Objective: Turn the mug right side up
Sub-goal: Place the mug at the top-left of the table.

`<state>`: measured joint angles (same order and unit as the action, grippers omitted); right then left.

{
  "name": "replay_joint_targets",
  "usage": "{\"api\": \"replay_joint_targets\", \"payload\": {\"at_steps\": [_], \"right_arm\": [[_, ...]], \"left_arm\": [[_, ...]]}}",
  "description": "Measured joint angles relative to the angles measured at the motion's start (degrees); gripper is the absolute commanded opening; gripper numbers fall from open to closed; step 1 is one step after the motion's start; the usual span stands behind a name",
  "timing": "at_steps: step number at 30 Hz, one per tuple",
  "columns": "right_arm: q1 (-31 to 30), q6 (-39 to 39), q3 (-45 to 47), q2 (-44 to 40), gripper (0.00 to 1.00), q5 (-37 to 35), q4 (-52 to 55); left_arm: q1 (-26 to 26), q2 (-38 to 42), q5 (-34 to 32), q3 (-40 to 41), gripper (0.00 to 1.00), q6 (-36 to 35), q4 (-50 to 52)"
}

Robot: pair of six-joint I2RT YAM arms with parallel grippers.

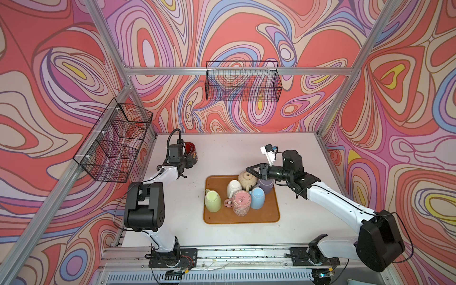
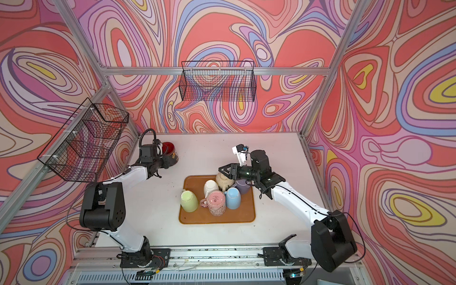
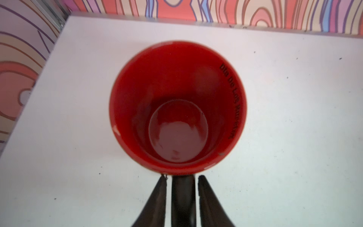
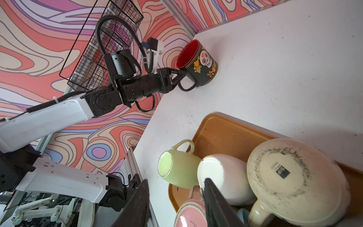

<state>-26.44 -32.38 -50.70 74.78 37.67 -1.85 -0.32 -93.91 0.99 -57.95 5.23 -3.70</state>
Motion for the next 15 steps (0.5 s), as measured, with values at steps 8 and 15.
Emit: {"api": "replay_joint_targets", "payload": {"at_steps": [8, 15], "right_arm": [[0.0, 1.5, 0.0, -2.6, 0.51, -2.7, 5.6], [0.0, 3.4, 0.0, -5.4, 0.51, -6.0, 13.3]], "left_arm": [[0.0, 9.8, 0.1, 0.4, 0.74, -0.3, 1.0], [-3.2, 24.9, 3.4, 1.1, 0.8, 2.8, 9.0]]}}
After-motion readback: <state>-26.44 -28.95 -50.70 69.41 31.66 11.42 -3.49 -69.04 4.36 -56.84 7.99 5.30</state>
